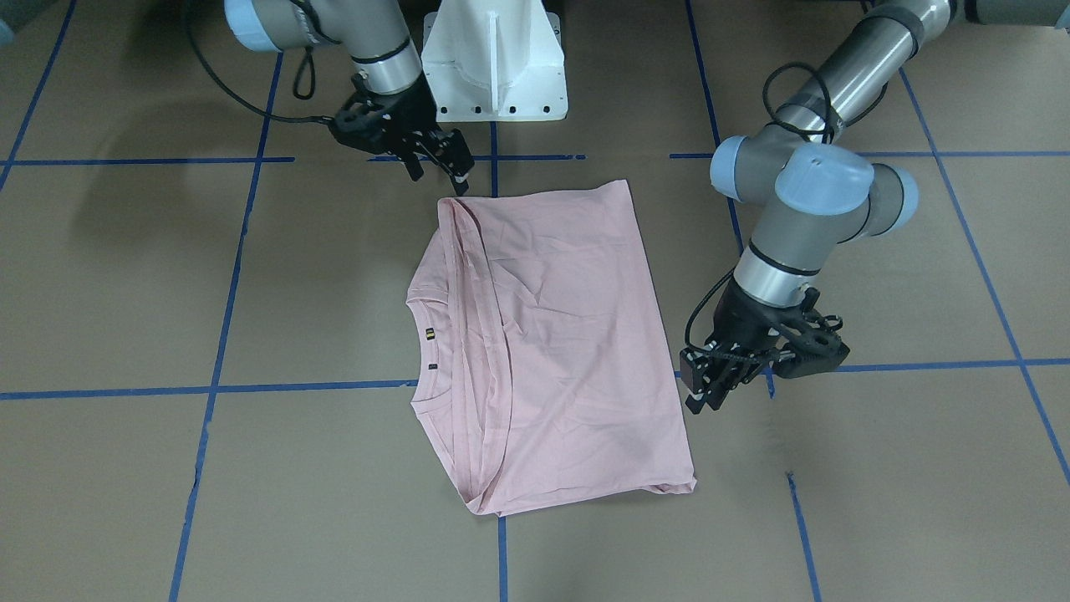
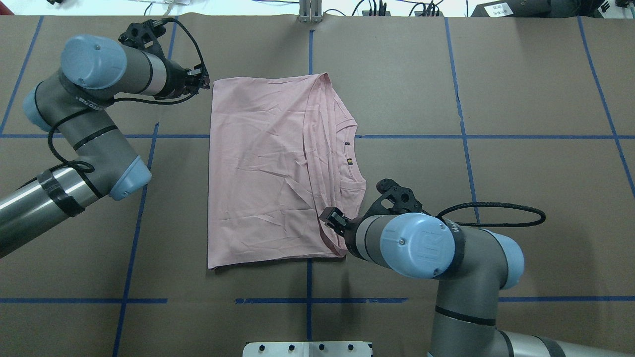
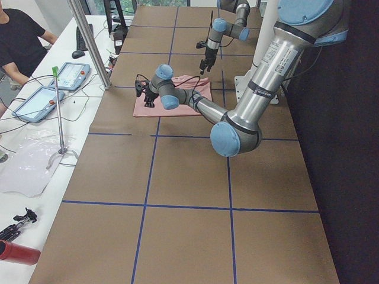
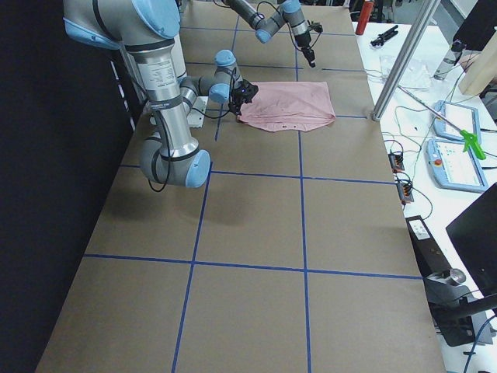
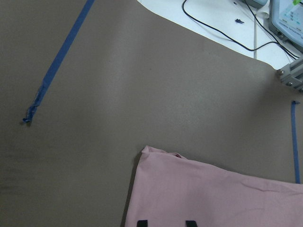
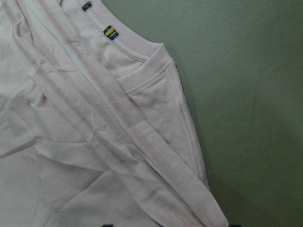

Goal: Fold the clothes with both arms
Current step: 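Move the right gripper to the shirt's near corner by the collar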

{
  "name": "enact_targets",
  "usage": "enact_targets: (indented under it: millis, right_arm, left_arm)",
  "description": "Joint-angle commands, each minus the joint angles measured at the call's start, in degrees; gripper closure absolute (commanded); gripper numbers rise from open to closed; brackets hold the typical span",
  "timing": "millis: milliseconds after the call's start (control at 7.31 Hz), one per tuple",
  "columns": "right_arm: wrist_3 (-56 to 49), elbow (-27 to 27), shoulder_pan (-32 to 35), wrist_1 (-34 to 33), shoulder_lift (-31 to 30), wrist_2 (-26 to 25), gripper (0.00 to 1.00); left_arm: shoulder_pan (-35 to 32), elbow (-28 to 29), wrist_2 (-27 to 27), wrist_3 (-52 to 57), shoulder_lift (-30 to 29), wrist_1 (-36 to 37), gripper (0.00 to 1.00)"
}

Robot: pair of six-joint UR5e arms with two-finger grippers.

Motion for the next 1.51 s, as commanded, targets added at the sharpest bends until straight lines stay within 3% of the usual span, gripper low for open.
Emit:
enact_targets:
  millis: [0,411,547,821,1369]
  right_arm:
    - [-0.2,-5.6,-0.1,0.1,2.5,-0.8,0.29]
    - [-0.5,-6.1,-0.4,-0.4,2.2,-0.7,0.28]
    - [-0.5,-6.1,-0.4,-0.5,1.8,-0.7,0.21]
    - [-0.5,-6.3,-0.8,-0.5,2.0,-0.7,0.19]
    - [-0.5,-6.6,-1.2,-0.5,1.8,-0.7,0.23]
  left_arm:
    - [0.0,-0.5,-0.1,-0.1,0.2,0.1,0.62]
    - [0.1,-0.5,-0.1,-0.2,0.1,0.1,0.62]
    - [0.1,-0.4,-0.1,-0.2,0.1,0.1,0.62]
    - [0.2,-0.3,-0.1,-0.2,0.1,0.1,0.62]
    - [0.2,-0.4,-0.1,-1.5,0.2,0.1,0.62]
